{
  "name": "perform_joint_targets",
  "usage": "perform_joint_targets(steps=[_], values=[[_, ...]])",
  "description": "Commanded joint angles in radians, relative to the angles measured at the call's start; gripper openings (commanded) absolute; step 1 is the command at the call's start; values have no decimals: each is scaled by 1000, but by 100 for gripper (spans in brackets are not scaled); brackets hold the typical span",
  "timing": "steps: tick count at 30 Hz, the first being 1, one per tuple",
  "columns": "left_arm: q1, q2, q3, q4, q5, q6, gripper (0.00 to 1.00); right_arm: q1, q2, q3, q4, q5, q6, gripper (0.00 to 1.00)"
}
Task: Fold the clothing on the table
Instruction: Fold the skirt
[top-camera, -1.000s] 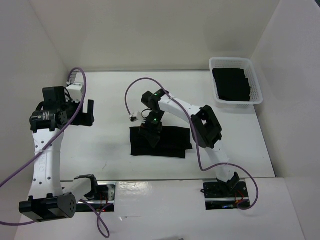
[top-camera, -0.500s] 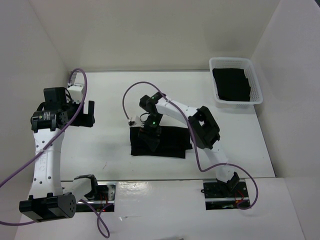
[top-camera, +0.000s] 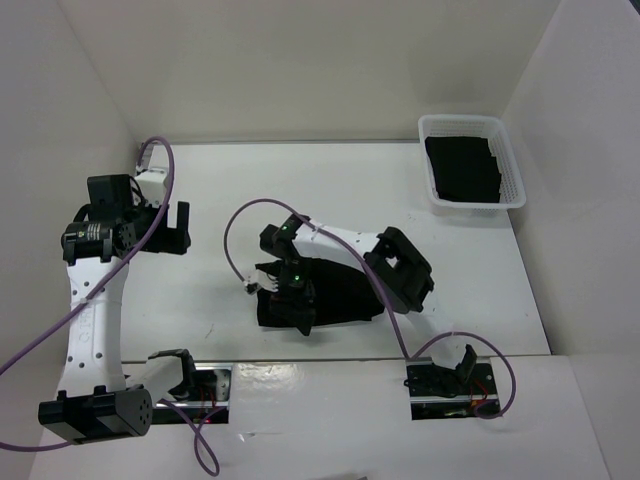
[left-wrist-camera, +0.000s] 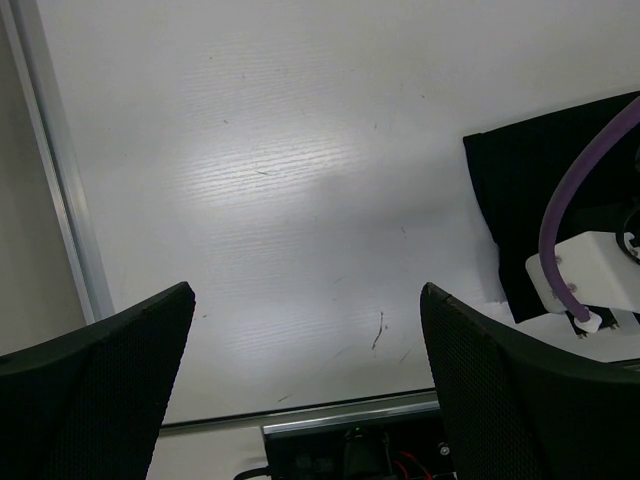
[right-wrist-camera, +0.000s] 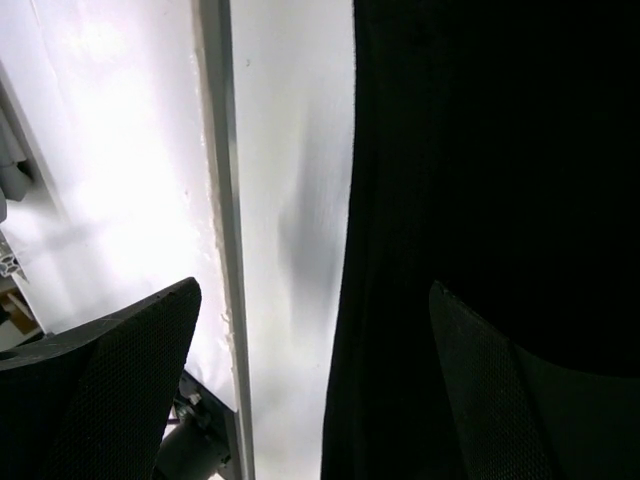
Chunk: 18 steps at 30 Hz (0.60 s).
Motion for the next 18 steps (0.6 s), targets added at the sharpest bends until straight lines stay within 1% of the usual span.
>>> perform_joint_targets(steps=[1,9,12,14,15,18], values=[[8,-26,11,-7,24,14,99,4,-99,-17,-20,3,-7,99],[8,-46,11,-7,33,14,99,36,-190,-73,-20,47,11,99],[8,-46,22,-7,42,14,99,0,-236,-74,-5,68,36,99],[8,-46,22,-7,42,14,99,-60,-256,-101,41,106,62,99],[8,-46,22,-7,42,14,99,-98,-268,-113,61,126,100,99],[8,-46,22,-7,42,14,99,-149,-268,-161,130,193,180,98]])
